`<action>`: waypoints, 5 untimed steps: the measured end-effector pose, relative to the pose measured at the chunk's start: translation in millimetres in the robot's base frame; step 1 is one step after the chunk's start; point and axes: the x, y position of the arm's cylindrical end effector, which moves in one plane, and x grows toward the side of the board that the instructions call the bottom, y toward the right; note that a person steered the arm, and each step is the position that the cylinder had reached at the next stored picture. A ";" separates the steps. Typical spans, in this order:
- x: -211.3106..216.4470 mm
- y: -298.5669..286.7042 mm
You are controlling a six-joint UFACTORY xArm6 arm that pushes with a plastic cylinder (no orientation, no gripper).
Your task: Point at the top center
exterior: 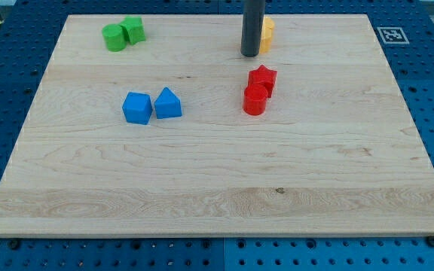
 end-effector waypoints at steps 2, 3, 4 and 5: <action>-17.5 -34.5; -32.4 -34.8; -32.5 -35.9; -53.4 -52.7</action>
